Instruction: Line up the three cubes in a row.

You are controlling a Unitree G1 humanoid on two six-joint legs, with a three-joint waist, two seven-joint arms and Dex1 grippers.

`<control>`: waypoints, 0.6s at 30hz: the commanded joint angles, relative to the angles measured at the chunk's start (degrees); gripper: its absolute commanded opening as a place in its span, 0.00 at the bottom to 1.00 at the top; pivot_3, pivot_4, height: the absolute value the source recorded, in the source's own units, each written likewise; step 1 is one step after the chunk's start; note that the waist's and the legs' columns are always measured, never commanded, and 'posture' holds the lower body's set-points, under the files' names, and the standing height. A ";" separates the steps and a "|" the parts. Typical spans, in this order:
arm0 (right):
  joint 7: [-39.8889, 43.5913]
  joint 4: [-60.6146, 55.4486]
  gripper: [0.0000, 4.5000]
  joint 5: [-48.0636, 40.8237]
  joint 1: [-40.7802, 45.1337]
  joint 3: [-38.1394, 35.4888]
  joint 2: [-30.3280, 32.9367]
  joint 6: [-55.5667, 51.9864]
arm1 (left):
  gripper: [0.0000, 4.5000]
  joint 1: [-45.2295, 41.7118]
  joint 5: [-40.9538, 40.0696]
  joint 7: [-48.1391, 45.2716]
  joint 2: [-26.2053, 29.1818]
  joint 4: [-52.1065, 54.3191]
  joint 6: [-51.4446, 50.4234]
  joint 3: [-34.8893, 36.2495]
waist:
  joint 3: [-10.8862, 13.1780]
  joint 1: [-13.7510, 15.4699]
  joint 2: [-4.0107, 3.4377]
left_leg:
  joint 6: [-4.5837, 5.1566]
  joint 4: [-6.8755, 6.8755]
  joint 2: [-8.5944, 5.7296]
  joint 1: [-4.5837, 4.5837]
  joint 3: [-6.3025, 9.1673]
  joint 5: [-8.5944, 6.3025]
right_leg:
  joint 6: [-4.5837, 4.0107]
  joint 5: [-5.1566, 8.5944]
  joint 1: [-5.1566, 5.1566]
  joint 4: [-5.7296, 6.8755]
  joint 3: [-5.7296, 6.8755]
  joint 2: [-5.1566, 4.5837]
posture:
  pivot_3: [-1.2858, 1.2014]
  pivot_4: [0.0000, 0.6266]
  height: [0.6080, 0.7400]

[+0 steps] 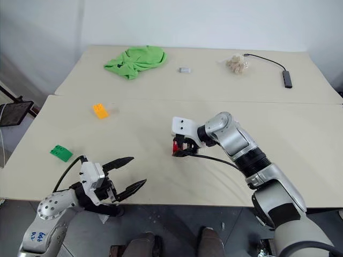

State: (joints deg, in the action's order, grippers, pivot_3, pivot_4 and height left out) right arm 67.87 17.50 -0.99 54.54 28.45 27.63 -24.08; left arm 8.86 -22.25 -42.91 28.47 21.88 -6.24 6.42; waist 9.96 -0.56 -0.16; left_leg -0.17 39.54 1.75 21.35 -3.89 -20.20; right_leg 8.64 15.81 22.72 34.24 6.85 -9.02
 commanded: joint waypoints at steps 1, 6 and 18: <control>1.76 -4.03 1.00 -5.85 -2.80 -9.39 2.53 5.44 | 1.00 2.71 -0.97 4.87 -2.36 -0.15 2.78 6.54 | 0.00 0.07 0.00 | 0.00 0.00 0.00 0.00 0.00 0.00 | 0.00 0.00 0.00 -0.01 0.00 0.00 | 0.52 0.24 1.00; 7.33 -6.42 1.00 -20.36 -16.95 -24.57 1.95 23.74 | 1.00 8.00 -0.65 14.99 -10.29 -4.41 10.11 19.18 | -0.01 0.52 0.08 | 0.08 0.01 0.01 -0.02 0.01 -0.17 | 0.03 -0.01 -0.18 -0.28 0.08 0.02 | 0.52 0.24 1.00; 10.18 -15.33 1.00 -30.75 -39.92 -32.48 -1.24 30.58 | 1.00 13.95 -7.03 24.52 -16.66 -12.17 12.14 33.88 | 0.01 0.60 0.13 | 0.16 0.27 0.15 -0.14 -0.20 -0.30 | -0.07 0.01 -0.26 -0.27 -0.05 0.08 | 0.52 0.24 1.00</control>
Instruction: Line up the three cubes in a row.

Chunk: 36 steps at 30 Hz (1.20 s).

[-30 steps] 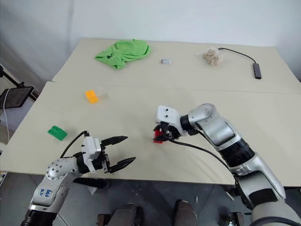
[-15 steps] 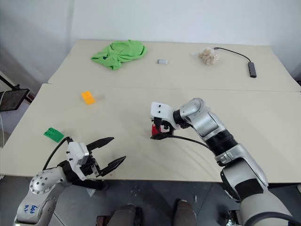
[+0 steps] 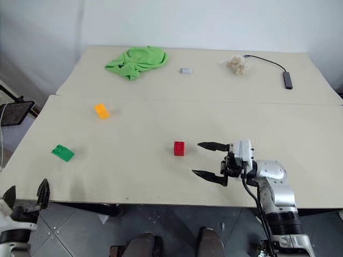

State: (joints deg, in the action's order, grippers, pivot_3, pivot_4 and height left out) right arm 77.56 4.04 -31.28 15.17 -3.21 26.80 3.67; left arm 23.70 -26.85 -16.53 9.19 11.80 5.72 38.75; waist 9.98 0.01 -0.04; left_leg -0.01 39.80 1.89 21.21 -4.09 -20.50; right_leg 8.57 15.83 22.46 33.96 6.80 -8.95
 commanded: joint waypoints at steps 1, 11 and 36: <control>0.29 -1.93 1.00 -0.10 -0.80 -0.89 -0.49 3.85 | 1.00 -1.72 -3.18 -3.38 4.53 -2.46 -0.66 1.31 | 0.00 0.02 0.00 | 0.00 0.05 0.02 0.00 0.01 -0.01 | -0.06 0.02 0.01 0.05 -0.01 0.00 | 0.52 0.24 1.00; -1.73 -4.25 1.00 0.47 -0.19 1.84 -1.18 3.47 | 1.00 -17.03 -1.40 -21.47 28.52 -22.58 -5.06 -3.45 | 0.00 -0.45 -0.01 | -0.15 0.06 0.13 -0.05 -0.11 -0.07 | -0.16 0.08 0.24 0.49 0.02 0.08 | 0.52 0.24 1.00; -5.13 -4.07 1.00 2.97 -3.35 -1.19 4.42 5.09 | 0.33 -37.08 3.57 -50.51 34.35 -22.43 -7.07 -27.56 | 0.02 1.03 -0.02 | -0.25 0.10 0.28 -0.05 -0.28 -0.12 | -0.17 0.09 0.33 0.55 0.00 0.20 | 0.52 0.24 1.00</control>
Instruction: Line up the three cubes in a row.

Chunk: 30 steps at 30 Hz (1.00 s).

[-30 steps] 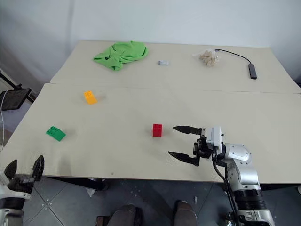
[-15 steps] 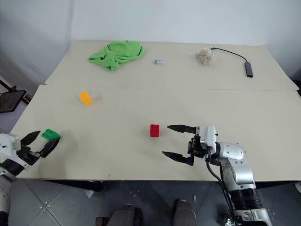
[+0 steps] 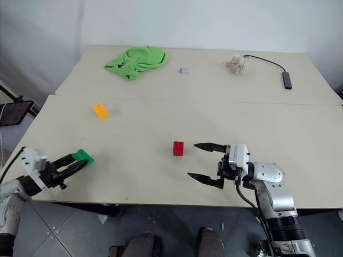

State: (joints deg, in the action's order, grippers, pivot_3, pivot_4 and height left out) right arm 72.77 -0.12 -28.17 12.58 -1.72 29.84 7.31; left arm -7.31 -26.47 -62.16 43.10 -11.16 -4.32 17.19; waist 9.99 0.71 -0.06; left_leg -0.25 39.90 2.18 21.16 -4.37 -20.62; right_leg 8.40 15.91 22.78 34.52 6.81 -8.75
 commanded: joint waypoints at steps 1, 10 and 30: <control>-0.53 0.30 1.00 -0.02 -1.15 -3.10 1.76 1.76 | 0.33 -9.79 4.55 -6.38 -0.40 -1.86 4.06 -8.51 | 0.00 0.39 -0.01 | 0.00 0.03 0.00 0.02 -0.01 0.00 | -0.01 0.01 0.00 -0.01 0.00 0.01 | 0.52 0.24 1.00; -3.62 -3.51 1.00 0.40 -4.51 -3.77 1.81 1.62 | 0.33 -36.15 16.73 -14.88 -9.04 -34.95 21.87 -20.98 | 0.03 -0.62 0.04 | 0.01 -0.03 0.01 0.01 -0.25 0.00 | 0.01 0.00 0.06 -0.06 -0.06 0.11 | 0.52 0.24 1.00; -7.71 -6.27 1.00 -1.30 -4.87 -2.00 -0.47 0.23 | 0.87 -24.81 9.83 -14.07 -5.58 -24.81 19.45 -9.42 | 0.08 -2.53 0.11 | 0.03 -0.01 0.11 -0.06 -0.24 -0.03 | 0.05 -0.02 0.06 0.01 -0.11 0.12 | 0.52 0.24 1.00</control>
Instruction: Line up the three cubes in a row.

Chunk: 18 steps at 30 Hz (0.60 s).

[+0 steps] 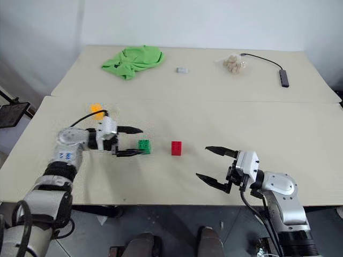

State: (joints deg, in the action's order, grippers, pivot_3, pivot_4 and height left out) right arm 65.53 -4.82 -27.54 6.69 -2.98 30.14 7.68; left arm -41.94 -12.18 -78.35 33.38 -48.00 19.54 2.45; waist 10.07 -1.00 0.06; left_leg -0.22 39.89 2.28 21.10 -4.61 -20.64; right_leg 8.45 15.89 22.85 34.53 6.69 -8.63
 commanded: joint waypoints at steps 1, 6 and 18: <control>-0.53 -1.37 1.00 -2.21 1.54 -0.61 -1.08 -0.42 | 0.87 15.34 -6.18 5.11 5.16 17.67 -6.78 8.35 | 0.02 -1.02 -0.03 | -0.03 -0.07 0.06 -0.03 -0.02 -0.01 | -0.01 0.00 0.06 0.02 -0.01 0.02 | 0.52 0.24 1.00; -1.17 -0.31 1.00 -4.42 5.15 -0.68 -3.40 -1.24 | 1.00 36.39 -11.37 23.34 3.05 35.66 -14.11 23.89 | 0.09 -0.38 0.05 | -0.09 0.07 0.21 0.09 -0.03 -0.05 | -0.07 0.03 0.26 0.22 -0.02 0.05 | 0.52 0.24 1.00; -0.22 2.09 1.00 -3.58 11.35 0.77 -6.04 -1.16 | 1.00 49.08 -14.97 56.04 -16.24 55.81 -22.07 32.40 | 0.07 1.98 0.07 | -0.06 0.18 0.25 0.00 -0.05 -0.14 | -0.20 -0.03 0.15 0.21 -0.05 0.03 | 0.52 0.24 1.00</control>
State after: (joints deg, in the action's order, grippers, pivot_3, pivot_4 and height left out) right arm 65.25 -2.43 -30.80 17.18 -1.47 24.14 5.85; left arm 8.69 -26.84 -25.50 17.72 4.60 -1.48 36.46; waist 10.15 0.98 0.13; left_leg -0.28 40.07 2.52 21.09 -4.70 -20.78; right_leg 8.25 15.86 23.00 34.72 6.63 -8.60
